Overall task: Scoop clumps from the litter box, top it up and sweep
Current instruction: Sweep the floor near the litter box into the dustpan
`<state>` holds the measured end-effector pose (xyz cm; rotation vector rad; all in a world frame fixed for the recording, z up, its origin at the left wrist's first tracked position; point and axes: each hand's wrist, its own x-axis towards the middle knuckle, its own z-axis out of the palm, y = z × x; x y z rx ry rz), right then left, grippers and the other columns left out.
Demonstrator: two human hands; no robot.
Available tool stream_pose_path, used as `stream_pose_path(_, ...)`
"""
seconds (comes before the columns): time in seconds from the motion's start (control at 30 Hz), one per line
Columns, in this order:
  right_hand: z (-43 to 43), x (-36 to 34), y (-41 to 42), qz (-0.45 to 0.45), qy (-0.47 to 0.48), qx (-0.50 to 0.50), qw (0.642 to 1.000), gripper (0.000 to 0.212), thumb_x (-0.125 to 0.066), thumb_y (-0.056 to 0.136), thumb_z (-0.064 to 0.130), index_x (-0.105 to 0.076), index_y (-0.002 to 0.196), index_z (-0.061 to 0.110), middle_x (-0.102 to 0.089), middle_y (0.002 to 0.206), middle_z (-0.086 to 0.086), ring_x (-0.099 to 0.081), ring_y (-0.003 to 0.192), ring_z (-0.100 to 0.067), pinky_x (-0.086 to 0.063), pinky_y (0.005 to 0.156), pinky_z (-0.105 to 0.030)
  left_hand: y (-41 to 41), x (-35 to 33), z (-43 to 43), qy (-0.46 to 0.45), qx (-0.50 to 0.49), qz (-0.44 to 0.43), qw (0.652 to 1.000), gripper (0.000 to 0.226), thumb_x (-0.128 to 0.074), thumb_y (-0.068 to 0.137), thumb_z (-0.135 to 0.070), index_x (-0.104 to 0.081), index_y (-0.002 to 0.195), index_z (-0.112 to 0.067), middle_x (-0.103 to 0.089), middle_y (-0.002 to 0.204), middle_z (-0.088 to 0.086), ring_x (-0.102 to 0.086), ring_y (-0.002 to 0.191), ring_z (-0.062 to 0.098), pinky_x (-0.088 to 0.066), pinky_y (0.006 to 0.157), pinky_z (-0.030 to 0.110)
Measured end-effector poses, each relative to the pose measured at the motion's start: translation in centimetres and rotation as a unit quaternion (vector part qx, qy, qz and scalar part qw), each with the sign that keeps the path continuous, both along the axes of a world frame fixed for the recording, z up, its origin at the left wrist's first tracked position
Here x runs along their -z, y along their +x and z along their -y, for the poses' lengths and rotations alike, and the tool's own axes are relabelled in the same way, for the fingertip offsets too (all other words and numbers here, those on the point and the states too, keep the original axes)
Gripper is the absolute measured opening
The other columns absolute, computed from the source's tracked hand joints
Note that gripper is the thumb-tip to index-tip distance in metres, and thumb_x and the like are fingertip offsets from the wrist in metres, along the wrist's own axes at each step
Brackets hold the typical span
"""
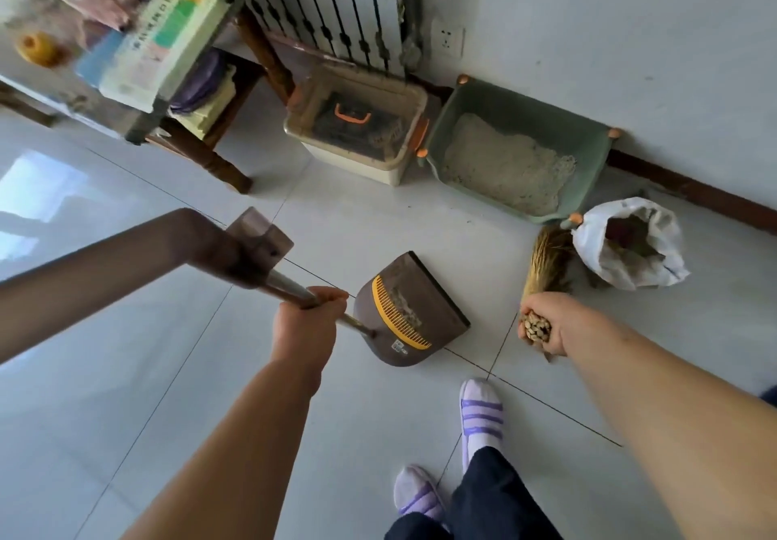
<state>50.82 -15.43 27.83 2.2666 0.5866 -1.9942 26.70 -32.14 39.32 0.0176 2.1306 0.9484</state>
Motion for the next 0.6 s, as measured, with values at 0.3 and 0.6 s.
stream_pose_path(0.3, 3.4, -2.8, -1.2, 0.046, -0.014, -0.157, 0.986, 0.016, -0.049, 0.078, 0.003, -0.054, 0.092, -0.002, -0.055, 0.070, -0.017, -0.053, 0.058, -0.026, -0.046, 0.052, -0.030, -2.3, -0.6, -1.6, -0.027, 0.007, -0.024, 0.999, 0.022, -0.060, 0.092, -0.007, -0.068, 0.080, -0.023, -0.054, 0.071, 0.000, -0.046, 0.065, 0.015, -0.037, 0.056, 0.026)
stream_pose_path(0.6, 0.6, -0.3, -6.6, 0.035, 0.028, -0.127, 0.991, 0.011, -0.045, 0.085, -0.001, -0.049, 0.095, -0.001, -0.048, 0.065, -0.012, -0.049, 0.050, -0.021, -0.043, 0.040, -0.022, -4.7, -0.3, -0.1, -0.007, -0.052, -0.017, 0.998, 0.020, -0.060, 0.091, -0.003, -0.069, 0.082, -0.019, -0.055, 0.076, 0.002, -0.048, 0.071, 0.017, -0.042, 0.067, 0.030)
